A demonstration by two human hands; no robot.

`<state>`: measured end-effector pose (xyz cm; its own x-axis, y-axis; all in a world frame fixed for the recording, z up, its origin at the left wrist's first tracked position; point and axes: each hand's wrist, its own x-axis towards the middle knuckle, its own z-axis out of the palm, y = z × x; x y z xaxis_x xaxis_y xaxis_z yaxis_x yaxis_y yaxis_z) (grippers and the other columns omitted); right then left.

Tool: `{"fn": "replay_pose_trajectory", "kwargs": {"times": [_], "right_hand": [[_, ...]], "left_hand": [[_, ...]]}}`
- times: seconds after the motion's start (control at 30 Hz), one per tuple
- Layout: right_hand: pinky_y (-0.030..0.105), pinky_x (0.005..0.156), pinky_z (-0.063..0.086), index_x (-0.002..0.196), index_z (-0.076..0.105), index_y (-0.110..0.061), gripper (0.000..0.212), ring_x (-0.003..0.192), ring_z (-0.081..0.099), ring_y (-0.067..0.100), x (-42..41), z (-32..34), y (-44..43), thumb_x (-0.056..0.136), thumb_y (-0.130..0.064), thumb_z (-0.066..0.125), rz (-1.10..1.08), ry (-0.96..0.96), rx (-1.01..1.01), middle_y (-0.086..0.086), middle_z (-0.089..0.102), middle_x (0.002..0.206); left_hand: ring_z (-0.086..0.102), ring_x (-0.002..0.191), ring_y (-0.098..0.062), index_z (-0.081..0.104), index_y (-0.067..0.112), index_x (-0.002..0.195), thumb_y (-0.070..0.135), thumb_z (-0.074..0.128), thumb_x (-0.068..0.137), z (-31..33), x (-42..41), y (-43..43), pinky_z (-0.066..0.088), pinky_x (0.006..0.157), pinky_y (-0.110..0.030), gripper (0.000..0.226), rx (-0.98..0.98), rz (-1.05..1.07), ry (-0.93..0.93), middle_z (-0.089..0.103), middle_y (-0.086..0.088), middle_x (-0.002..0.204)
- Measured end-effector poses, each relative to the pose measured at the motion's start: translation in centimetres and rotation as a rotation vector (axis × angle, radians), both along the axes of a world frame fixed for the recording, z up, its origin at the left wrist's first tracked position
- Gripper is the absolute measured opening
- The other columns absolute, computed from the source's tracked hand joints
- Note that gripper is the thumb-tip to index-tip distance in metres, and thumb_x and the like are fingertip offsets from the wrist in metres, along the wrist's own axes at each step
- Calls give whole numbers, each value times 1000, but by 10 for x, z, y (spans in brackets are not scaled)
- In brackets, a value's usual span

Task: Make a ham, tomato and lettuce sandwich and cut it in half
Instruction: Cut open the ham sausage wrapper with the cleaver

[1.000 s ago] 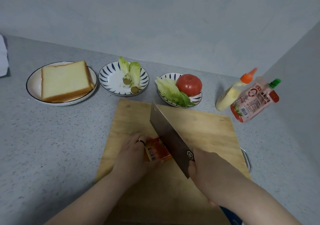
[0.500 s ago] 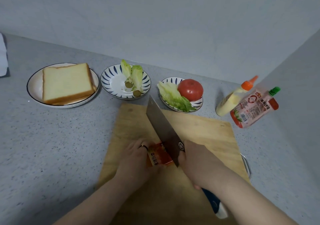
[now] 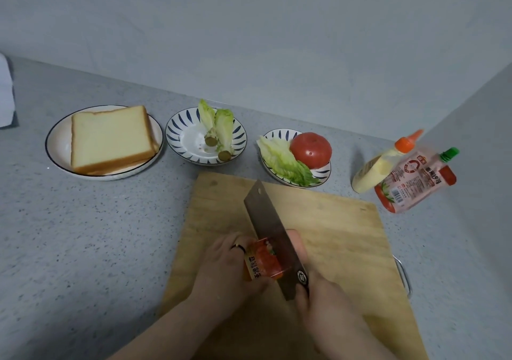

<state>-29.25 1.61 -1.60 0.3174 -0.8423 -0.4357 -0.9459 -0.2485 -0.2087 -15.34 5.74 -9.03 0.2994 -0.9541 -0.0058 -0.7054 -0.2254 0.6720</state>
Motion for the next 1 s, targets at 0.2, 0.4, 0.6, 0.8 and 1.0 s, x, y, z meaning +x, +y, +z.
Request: {"fn": "replay_pose_trajectory", "kwargs": {"times": [0.2, 0.4, 0.6, 0.8, 1.0], "right_hand": [[28, 70, 39, 127, 38, -25, 33, 99, 59, 23, -9, -10, -4, 94, -28, 35, 32, -130, -54, 5, 64, 103], [25, 65, 33, 129, 37, -28, 35, 96, 58, 21, -16, -7, 1, 94, -26, 35, 51, -197, -70, 4, 64, 102], [25, 50, 32, 88, 42, -31, 6, 70, 52, 16, -33, 20, -9, 93, -28, 38, -20, -276, -159, -11, 50, 68], [27, 51, 32, 88, 29, -29, 13, 66, 53, 15, -73, 20, -34, 94, -40, 33, -84, -28, -453, -9, 53, 73], [26, 51, 32, 107, 30, -27, 26, 80, 64, 18, -95, -17, -49, 92, -48, 27, -104, 142, -509, -7, 64, 93]], "left_hand": [[31, 118, -6, 35, 34, 126, 56, 62, 72, 0, -1, 1, 27, 97, -18, 64, -8, 31, 16, 35, 14, 125], [34, 111, -5, 37, 32, 125, 57, 63, 69, 2, -3, 0, 19, 83, -11, 66, -4, 38, -29, 37, 14, 118], [33, 114, -5, 35, 33, 126, 57, 62, 71, 8, -3, 0, 17, 85, -11, 66, 12, 8, -56, 37, 14, 123], [33, 121, -10, 28, 32, 130, 61, 60, 68, 14, -5, -2, 25, 99, -20, 76, 92, -3, -151, 34, 11, 132], [23, 133, -13, 21, 28, 138, 69, 56, 66, 15, -8, -10, 18, 108, -26, 90, 211, -27, -346, 29, 8, 142]]}}
